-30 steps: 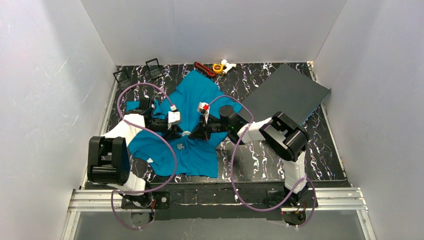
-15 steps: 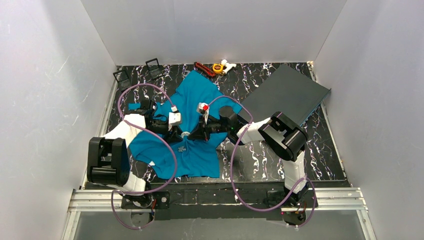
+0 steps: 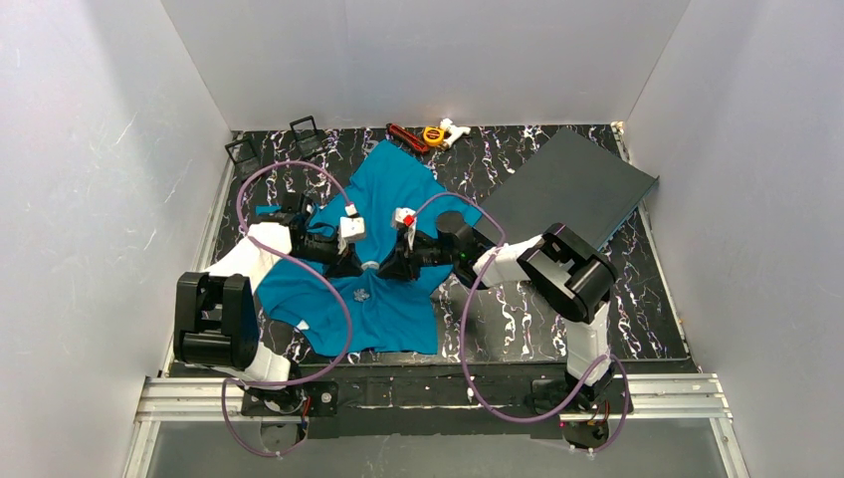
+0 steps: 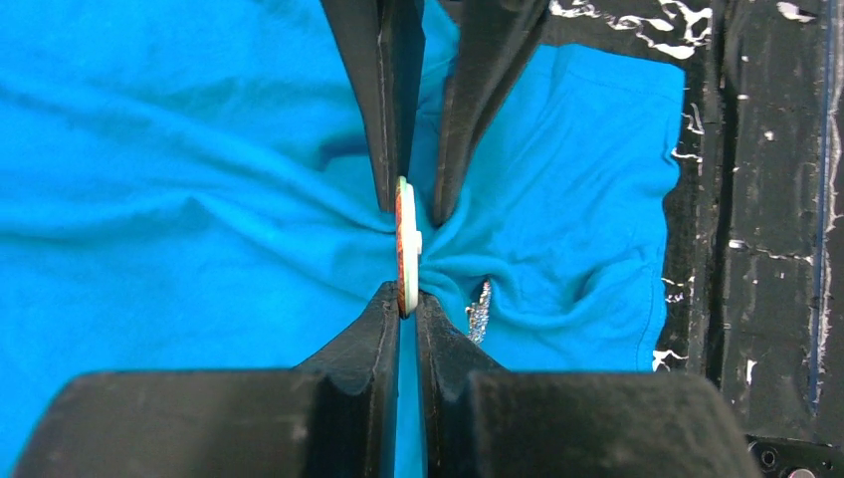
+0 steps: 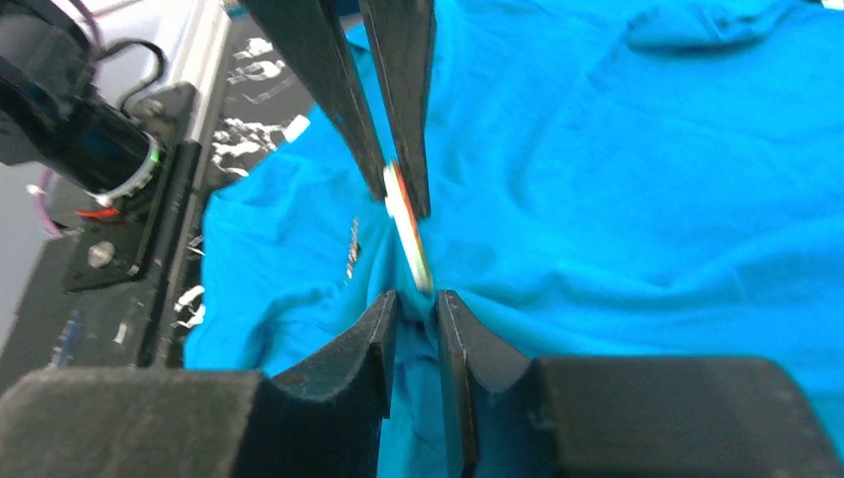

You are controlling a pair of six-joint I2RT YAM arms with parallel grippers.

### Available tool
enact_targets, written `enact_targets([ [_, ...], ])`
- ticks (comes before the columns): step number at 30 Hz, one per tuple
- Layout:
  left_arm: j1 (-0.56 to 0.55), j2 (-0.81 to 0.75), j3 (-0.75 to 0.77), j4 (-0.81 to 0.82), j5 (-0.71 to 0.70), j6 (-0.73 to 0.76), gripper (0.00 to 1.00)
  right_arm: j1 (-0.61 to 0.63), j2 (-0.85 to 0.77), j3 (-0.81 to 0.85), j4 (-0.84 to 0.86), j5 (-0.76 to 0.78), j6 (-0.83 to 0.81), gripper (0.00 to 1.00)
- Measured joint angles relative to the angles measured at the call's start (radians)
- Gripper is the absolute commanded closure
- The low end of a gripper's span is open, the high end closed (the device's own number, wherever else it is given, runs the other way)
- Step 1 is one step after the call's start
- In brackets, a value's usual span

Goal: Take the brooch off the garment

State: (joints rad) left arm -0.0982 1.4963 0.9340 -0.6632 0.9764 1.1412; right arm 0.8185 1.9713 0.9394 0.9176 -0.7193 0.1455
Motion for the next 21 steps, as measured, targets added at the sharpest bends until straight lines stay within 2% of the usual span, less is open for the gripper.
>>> enact_targets([
  [6, 0.0, 0.0, 0.066, -0.013, -0.09, -0.061, 1.0, -0.002, -0.042, -0.006, -0.195, 0.078, -0.117, 0.32],
  [10, -0.008, 0.003, 0.119, -0.051, -0.156, -0.114, 1.0, -0.006, -0.078, -0.026, -0.228, 0.124, -0.084, 0.15],
  [16, -0.024, 0.05, 0.186, -0.121, -0.202, -0.213, 1.0, -0.006, -0.083, -0.035, -0.173, 0.163, 0.054, 0.1],
  [21, -0.05, 0.084, 0.189, -0.158, -0.209, -0.308, 1.0, 0.016, -0.082, -0.035, -0.121, 0.207, 0.154, 0.1],
])
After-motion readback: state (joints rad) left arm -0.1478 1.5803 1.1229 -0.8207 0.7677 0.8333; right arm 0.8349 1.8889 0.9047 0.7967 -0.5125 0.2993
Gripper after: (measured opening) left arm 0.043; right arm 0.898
